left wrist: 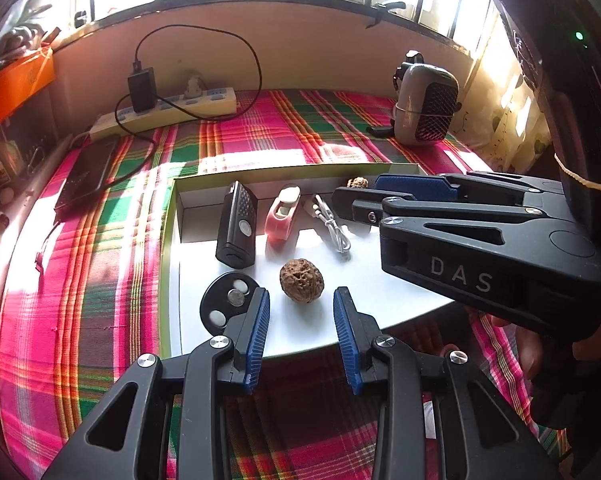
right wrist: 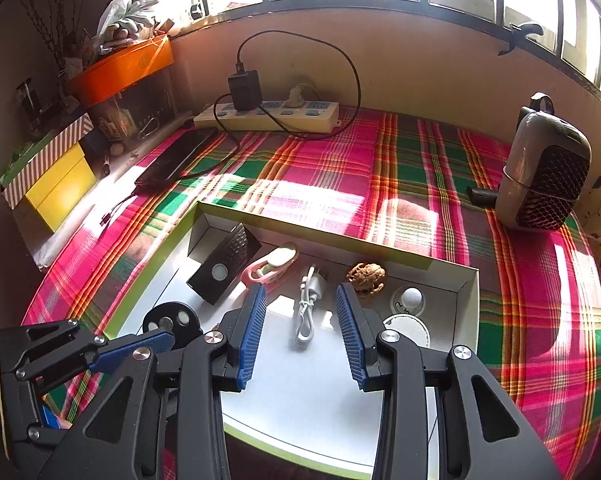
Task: Organize objects
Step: 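Withdraw both tools from the box toward the clear cup and pink holder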
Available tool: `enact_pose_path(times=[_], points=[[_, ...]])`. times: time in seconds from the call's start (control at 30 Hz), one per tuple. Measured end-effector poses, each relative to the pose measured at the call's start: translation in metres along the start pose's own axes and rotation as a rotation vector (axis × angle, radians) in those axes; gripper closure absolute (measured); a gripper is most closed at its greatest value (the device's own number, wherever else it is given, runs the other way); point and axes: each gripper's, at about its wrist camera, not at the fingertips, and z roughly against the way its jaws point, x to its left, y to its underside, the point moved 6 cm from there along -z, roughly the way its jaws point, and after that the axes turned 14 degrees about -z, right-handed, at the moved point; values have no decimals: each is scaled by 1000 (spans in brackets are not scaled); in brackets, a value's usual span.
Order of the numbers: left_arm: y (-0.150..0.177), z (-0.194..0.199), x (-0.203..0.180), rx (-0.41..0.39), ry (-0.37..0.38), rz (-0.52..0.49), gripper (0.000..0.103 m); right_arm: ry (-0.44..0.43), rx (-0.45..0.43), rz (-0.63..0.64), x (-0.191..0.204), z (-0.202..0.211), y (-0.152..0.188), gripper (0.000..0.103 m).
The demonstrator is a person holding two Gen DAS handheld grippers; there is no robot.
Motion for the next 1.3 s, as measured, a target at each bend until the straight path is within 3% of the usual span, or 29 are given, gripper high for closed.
enact_pose_path(times=[0.43,0.87,1.2,1.3], points=[[18,26,-13,-40,20,-2,72,23,-49,-18,-12,37,30,65],[45,25,-41,-23,144,-17,72,69,-85,-73,-38,64,64,65],[54,29,-71,-34,237,-97,71,70,-89,-87,-45,72,84,65],[55,29,-80,-35,248,-126,70,68,-89,-92,-47,75,88,55]])
